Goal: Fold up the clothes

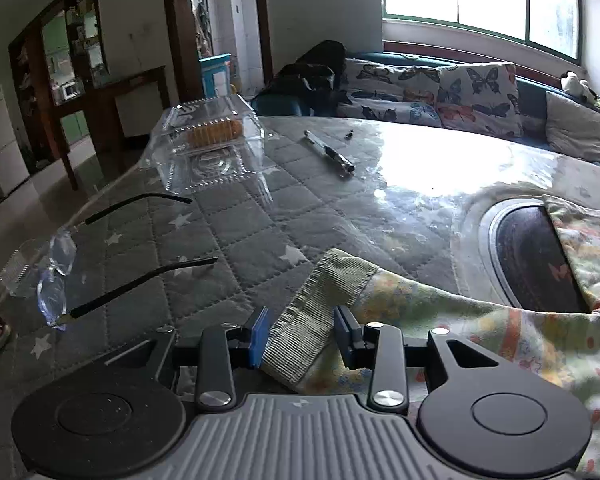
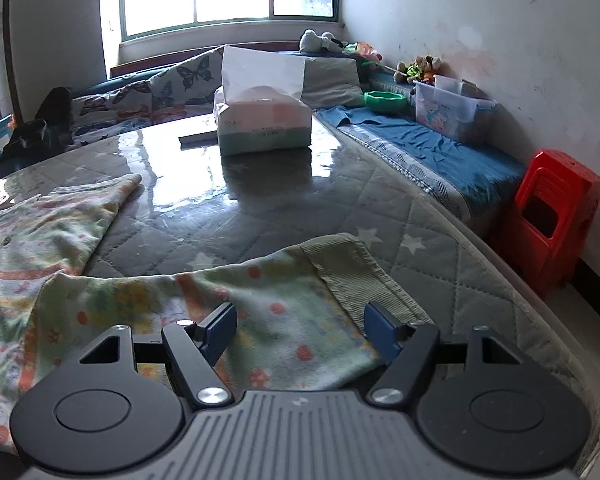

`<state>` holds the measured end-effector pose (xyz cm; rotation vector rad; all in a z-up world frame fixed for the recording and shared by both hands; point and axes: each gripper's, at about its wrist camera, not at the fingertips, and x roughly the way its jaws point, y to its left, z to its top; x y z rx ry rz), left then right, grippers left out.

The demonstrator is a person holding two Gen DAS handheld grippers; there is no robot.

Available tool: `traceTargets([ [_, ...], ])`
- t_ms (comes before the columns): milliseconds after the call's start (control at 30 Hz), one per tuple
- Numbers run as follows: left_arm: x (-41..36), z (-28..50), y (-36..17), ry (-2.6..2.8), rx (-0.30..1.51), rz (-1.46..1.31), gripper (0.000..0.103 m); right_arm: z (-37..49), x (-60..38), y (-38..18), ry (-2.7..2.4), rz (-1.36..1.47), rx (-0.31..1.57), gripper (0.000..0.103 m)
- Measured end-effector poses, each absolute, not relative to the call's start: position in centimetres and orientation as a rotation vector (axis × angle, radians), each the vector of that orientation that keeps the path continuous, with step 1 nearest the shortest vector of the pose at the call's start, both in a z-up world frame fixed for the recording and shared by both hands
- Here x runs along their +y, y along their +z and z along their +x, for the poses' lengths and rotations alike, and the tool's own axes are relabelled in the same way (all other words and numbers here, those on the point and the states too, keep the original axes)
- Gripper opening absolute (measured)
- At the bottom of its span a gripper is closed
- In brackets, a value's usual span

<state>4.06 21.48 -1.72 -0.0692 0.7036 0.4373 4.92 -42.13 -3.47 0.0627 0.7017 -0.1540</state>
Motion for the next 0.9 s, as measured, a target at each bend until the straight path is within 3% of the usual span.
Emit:
traceTargets([
  [33,21.4,4.0,-1.7,0.434,0.704,-0.065,0.013,4.9,-42.1,-3.5,-0.155,0.062,0.7,0.073],
  [133,21.0,3.9,-1.7,0.425,0.703,-0.052,0.007,5.0,-41.9,-3.6,-0.152,0.05,0.7,0.076],
  [733,22.6,1.1,-1.6,0.546,0.712,-0.061,0.007,9.3,-40.7,-4.0,-0.092,0.003,0.696,0.079],
  [900,23.1,1.0,-1.1,0.531,0.72,-0.095,0.017,9.0,-40.3,-3.4,-0.086,-0.017,0.697,0.077],
])
